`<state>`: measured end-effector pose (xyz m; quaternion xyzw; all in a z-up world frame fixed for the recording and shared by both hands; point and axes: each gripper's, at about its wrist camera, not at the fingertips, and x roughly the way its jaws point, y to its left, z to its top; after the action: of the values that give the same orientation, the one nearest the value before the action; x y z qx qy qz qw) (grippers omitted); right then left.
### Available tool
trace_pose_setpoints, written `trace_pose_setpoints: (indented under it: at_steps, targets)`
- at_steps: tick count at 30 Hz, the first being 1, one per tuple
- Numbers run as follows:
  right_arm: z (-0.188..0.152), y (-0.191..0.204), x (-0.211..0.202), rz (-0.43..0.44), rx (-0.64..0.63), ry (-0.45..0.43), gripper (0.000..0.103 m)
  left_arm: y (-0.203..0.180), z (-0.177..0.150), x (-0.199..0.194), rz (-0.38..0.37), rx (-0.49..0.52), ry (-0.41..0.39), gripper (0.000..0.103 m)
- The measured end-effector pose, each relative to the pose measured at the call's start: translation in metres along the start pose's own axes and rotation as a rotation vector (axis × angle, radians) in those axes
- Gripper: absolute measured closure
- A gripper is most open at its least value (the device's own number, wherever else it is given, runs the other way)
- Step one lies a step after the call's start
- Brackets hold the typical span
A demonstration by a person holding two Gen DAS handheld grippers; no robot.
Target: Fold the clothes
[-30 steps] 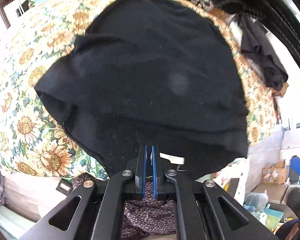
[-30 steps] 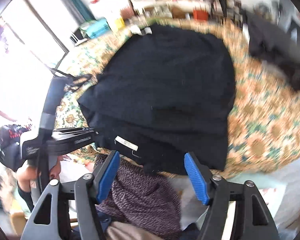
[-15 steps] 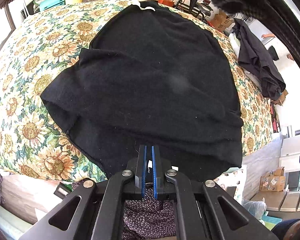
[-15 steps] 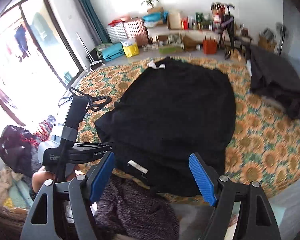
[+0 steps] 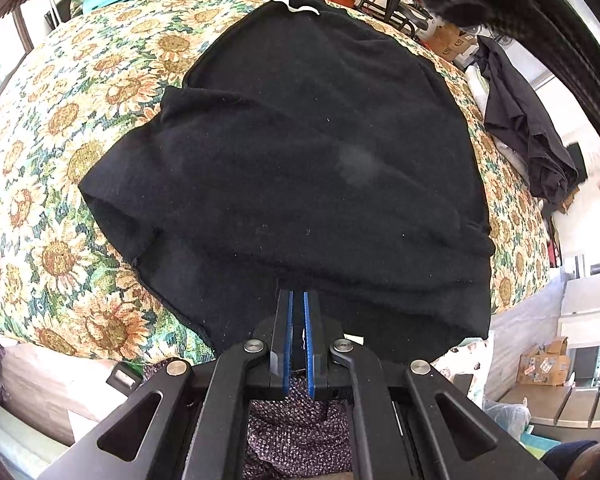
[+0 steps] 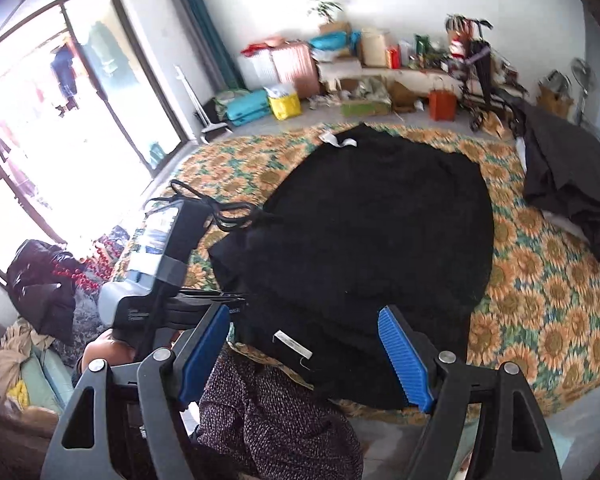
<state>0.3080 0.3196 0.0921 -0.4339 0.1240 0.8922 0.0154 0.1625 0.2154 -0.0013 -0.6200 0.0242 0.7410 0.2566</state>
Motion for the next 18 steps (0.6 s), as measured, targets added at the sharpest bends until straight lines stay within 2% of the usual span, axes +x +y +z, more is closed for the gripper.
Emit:
trace_pose_setpoints:
  at_steps: [3, 8, 13, 16, 18]
  targets:
    - [0.002, -0.002, -0.001, -0.023, 0.02, 0.003, 0.023, 0.001, -0.001, 0.0, -0.003, 0.0, 0.002, 0.098]
    - [0.001, 0.007, -0.012, -0.007, -0.021, -0.045, 0.023, 0.002, -0.003, 0.0, 0.0, 0.002, 0.004, 0.098]
    - [0.003, 0.004, -0.008, -0.015, 0.014, -0.022, 0.023, 0.003, -0.004, -0.001, -0.004, -0.002, 0.001, 0.098]
    - [0.003, 0.015, -0.013, 0.023, -0.051, -0.056, 0.023, 0.003, -0.005, -0.001, -0.004, 0.006, 0.001, 0.098]
    - [-0.001, 0.014, -0.008, 0.015, -0.073, -0.066, 0.02, 0.004, -0.004, -0.001, -0.006, 0.002, 0.0, 0.098]
